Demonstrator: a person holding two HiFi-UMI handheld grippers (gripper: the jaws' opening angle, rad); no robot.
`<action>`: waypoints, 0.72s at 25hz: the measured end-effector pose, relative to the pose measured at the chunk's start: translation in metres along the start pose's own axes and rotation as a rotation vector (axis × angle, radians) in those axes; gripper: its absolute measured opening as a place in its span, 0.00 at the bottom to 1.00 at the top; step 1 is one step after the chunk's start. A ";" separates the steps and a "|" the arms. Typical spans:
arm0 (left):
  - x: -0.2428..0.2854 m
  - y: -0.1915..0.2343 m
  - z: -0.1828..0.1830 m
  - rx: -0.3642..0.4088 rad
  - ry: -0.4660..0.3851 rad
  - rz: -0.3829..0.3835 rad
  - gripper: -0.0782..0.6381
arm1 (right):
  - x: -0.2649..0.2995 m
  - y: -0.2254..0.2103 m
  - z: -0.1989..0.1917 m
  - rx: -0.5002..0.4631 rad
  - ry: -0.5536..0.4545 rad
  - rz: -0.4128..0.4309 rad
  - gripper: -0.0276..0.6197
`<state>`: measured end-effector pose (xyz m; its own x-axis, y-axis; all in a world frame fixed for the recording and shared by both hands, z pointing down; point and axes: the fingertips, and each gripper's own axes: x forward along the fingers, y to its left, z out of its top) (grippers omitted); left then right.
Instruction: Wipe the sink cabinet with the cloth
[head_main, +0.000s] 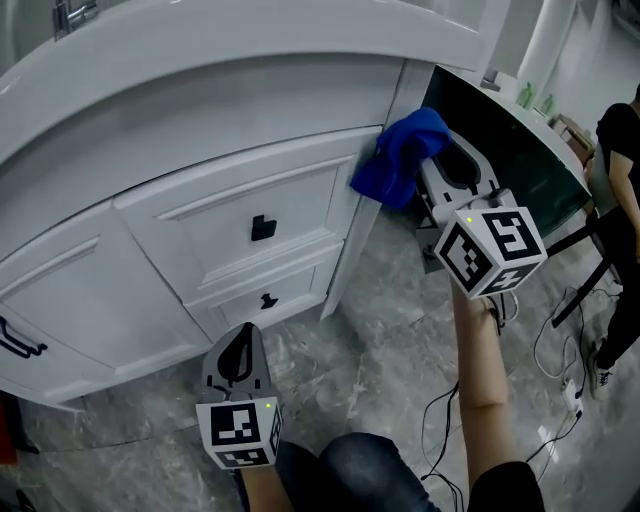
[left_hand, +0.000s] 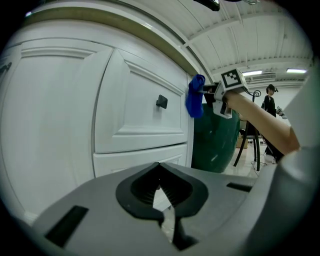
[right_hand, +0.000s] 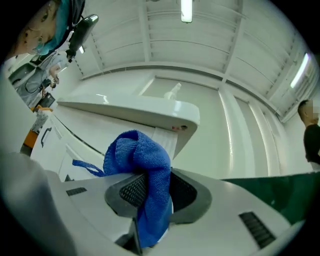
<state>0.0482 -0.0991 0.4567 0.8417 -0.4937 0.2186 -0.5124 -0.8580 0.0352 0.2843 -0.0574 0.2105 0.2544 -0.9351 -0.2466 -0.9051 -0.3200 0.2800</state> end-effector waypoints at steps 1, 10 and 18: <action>-0.001 0.000 0.000 -0.002 -0.001 0.001 0.11 | 0.005 -0.001 0.010 -0.019 -0.010 -0.006 0.22; -0.001 0.002 0.003 -0.017 -0.014 -0.007 0.11 | 0.018 -0.011 0.062 -0.119 -0.075 -0.077 0.22; 0.005 0.003 -0.002 -0.030 -0.001 -0.010 0.11 | 0.017 -0.007 0.056 -0.174 -0.107 -0.130 0.22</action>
<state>0.0510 -0.1037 0.4601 0.8469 -0.4854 0.2170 -0.5089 -0.8582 0.0666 0.2757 -0.0627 0.1519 0.3190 -0.8659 -0.3853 -0.7925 -0.4667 0.3927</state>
